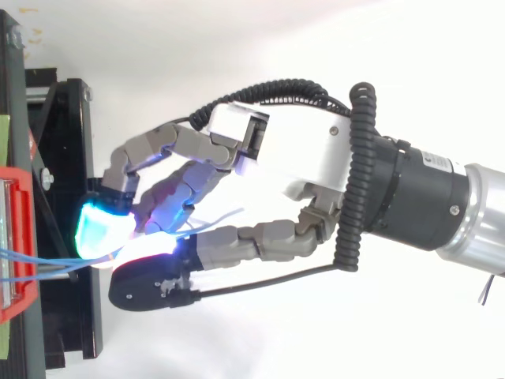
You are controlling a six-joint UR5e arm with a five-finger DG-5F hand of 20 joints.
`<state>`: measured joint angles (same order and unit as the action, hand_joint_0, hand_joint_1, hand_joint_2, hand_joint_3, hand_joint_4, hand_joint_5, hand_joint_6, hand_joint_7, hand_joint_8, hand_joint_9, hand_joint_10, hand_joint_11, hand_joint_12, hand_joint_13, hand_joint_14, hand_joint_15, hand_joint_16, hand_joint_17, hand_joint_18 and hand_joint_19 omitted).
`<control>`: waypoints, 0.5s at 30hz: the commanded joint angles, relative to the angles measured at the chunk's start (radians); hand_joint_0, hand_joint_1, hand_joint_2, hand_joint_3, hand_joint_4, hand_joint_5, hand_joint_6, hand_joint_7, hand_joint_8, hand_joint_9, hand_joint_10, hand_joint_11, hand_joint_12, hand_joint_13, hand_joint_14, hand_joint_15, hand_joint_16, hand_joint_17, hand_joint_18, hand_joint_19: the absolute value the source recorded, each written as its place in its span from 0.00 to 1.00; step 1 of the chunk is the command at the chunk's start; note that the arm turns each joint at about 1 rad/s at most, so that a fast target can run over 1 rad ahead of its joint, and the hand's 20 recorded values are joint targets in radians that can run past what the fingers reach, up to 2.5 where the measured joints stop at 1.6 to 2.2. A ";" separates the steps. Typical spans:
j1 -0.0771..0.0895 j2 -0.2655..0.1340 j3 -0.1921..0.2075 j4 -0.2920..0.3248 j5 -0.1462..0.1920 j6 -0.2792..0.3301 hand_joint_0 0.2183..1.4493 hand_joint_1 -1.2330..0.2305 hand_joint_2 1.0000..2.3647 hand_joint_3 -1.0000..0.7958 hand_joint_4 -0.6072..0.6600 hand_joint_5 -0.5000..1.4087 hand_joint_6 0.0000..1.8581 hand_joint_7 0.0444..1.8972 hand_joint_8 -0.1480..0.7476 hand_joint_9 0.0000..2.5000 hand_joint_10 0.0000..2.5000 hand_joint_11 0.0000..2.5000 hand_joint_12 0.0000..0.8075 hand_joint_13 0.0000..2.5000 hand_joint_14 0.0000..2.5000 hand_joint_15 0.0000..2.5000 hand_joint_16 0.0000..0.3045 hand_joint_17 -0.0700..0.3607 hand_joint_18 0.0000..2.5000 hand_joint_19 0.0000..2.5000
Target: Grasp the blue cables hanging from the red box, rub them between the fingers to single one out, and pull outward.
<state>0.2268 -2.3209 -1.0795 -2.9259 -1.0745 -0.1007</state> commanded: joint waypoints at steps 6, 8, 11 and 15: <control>0.005 0.000 0.000 -0.022 0.002 0.004 0.36 0.27 0.02 0.50 0.52 0.17 0.47 0.35 0.46 0.43 0.01 0.34 0.47 0.32 0.01 0.18 0.17 0.44 0.28 0.19; 0.005 0.000 0.000 -0.022 0.002 0.004 0.35 0.24 0.01 0.44 0.52 0.17 0.47 0.37 0.46 0.43 0.01 0.34 0.47 0.32 0.01 0.18 0.17 0.44 0.27 0.19; 0.006 0.000 0.000 -0.022 0.002 0.004 0.35 0.22 0.01 0.38 0.53 0.17 0.48 0.39 0.46 0.44 0.01 0.35 0.47 0.32 0.01 0.18 0.17 0.43 0.28 0.19; 0.006 0.000 0.000 -0.022 0.002 0.004 0.34 0.24 0.01 0.35 0.54 0.18 0.48 0.42 0.47 0.45 0.01 0.35 0.47 0.32 0.01 0.18 0.17 0.43 0.28 0.19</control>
<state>0.2323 -2.3209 -1.0801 -2.9483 -1.0725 -0.0966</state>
